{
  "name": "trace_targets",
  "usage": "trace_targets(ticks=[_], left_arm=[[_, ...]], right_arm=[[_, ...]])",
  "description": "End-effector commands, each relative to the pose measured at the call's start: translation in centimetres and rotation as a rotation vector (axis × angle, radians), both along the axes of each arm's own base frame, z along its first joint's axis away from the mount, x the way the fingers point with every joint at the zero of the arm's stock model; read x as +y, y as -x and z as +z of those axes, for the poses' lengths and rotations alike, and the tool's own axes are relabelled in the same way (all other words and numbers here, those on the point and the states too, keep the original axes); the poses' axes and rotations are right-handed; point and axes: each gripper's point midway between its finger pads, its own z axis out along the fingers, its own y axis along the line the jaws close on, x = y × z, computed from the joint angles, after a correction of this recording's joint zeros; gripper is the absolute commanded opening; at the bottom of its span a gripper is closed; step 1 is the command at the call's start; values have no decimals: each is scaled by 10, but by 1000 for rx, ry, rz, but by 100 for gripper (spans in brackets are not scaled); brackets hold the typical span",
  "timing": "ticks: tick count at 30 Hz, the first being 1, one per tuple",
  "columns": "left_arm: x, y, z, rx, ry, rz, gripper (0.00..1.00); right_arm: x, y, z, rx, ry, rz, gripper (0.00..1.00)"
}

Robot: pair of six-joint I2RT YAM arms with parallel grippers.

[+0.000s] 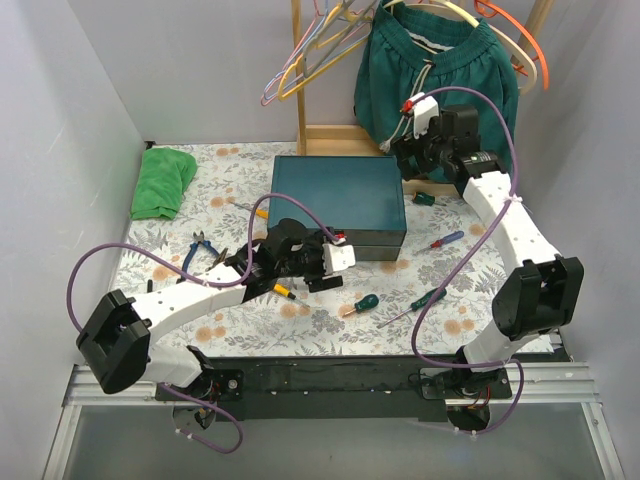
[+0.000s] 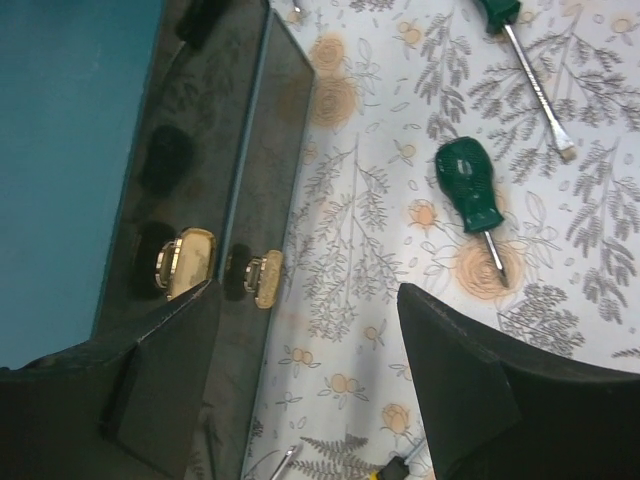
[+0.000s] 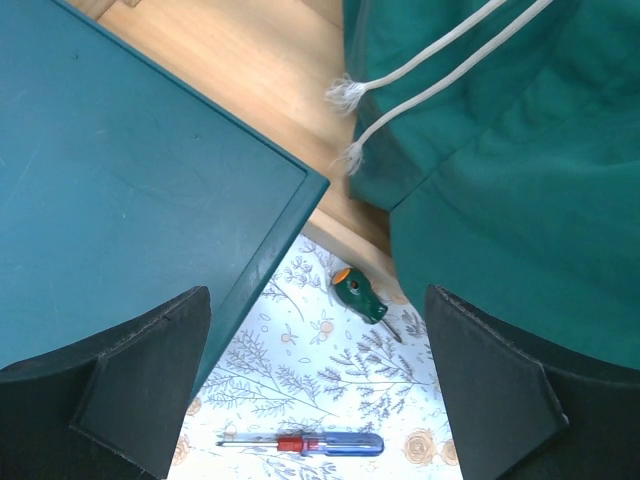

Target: Sort the tools into containers

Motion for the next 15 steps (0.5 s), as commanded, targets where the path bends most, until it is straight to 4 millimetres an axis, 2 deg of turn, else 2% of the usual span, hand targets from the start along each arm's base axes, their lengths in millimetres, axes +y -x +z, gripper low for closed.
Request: trace_targets(ticks=[1, 15], left_arm=[[-4, -18, 36, -164, 75, 28, 72], [-8, -35, 9, -182, 16, 70, 73]], right_arm=[[-3, 0, 47, -140, -4, -2, 95], [-7, 9, 29, -109, 5, -5, 96]])
